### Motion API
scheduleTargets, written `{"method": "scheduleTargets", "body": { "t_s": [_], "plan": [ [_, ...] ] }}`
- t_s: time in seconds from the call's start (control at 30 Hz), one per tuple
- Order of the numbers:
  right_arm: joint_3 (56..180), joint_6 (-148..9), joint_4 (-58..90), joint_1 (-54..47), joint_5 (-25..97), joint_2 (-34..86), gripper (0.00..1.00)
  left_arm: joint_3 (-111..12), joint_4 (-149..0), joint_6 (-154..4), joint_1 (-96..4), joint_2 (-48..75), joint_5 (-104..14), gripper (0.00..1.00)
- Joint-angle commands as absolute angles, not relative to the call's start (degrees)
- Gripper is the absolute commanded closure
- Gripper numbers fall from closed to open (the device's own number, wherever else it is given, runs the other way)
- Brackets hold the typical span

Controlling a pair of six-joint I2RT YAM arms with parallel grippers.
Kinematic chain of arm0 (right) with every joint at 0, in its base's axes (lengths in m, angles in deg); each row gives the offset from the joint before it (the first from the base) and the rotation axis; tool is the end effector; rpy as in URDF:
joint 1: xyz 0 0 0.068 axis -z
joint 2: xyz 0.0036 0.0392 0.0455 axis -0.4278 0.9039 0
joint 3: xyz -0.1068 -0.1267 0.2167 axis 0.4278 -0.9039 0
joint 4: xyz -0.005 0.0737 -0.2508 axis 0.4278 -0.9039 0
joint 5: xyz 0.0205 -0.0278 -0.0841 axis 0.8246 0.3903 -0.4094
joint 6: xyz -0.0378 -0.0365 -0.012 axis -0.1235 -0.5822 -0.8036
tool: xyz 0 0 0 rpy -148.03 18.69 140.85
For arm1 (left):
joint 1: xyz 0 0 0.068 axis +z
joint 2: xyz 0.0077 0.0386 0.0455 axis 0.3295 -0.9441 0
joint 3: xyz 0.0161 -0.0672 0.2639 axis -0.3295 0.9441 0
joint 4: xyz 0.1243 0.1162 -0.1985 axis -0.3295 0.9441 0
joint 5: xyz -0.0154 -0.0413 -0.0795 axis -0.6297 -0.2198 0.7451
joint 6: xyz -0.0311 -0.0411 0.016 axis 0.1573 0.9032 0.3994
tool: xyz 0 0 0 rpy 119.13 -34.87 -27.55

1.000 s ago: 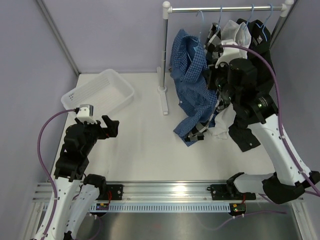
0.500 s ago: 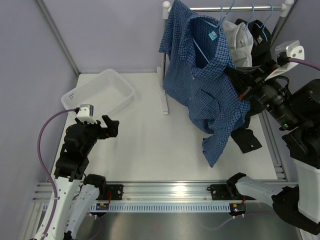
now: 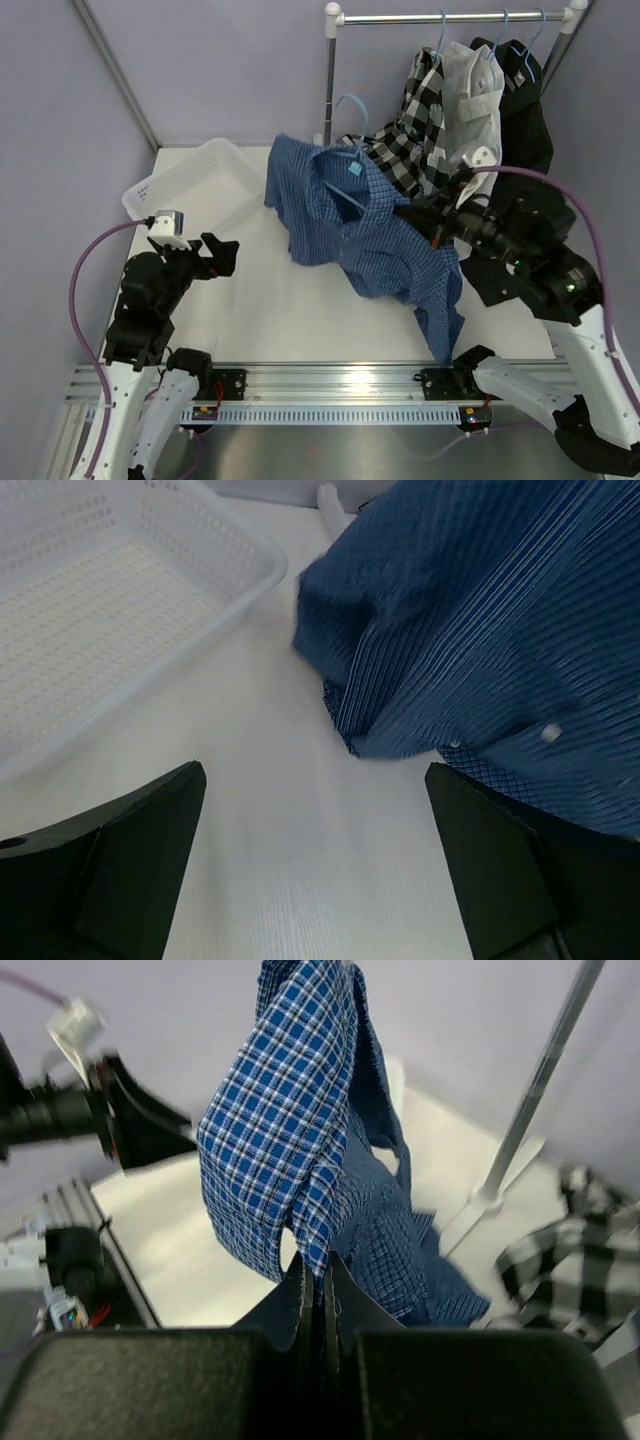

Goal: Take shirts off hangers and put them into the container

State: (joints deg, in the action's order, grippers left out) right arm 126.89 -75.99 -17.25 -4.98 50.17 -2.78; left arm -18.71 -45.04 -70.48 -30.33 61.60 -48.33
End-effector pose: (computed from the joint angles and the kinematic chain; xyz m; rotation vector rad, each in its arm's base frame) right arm 0.1157 0.0829 0.5002 -0.7155 1.4825 0.7132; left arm 0.1104 -0.0248 0.3286 -0.0251 1.8133 -0.4210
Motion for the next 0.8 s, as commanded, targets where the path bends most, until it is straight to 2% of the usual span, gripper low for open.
{"method": "scheduleTargets", "body": {
  "t_s": [0.0,0.17,0.37,0.63,0.77],
  "plan": [
    [115.9,-74.2,-10.8,-4.9,55.3,-5.3,1.0,-24.5,-48.5,-69.4,-30.8,63.0,-42.1,0.01],
    [102.4,-71.7,-5.0,-5.0,57.3,-5.4,1.0,-31.1,-48.7,-66.6,-30.9,57.6,-34.3,0.01],
    [97.6,-70.2,-1.0,-5.3,58.3,-3.1,1.0,-37.9,-49.4,-64.6,-38.3,47.7,-35.3,0.01],
    [97.2,-69.4,0.6,-5.5,58.5,-3.0,1.0,-49.1,-51.8,-65.2,-60.3,31.9,-51.6,0.02],
    [97.2,-69.3,0.1,-5.6,58.5,-2.8,1.0,-56.2,-52.2,-67.1,-66.2,24.6,-59.2,0.07]
  ]
}}
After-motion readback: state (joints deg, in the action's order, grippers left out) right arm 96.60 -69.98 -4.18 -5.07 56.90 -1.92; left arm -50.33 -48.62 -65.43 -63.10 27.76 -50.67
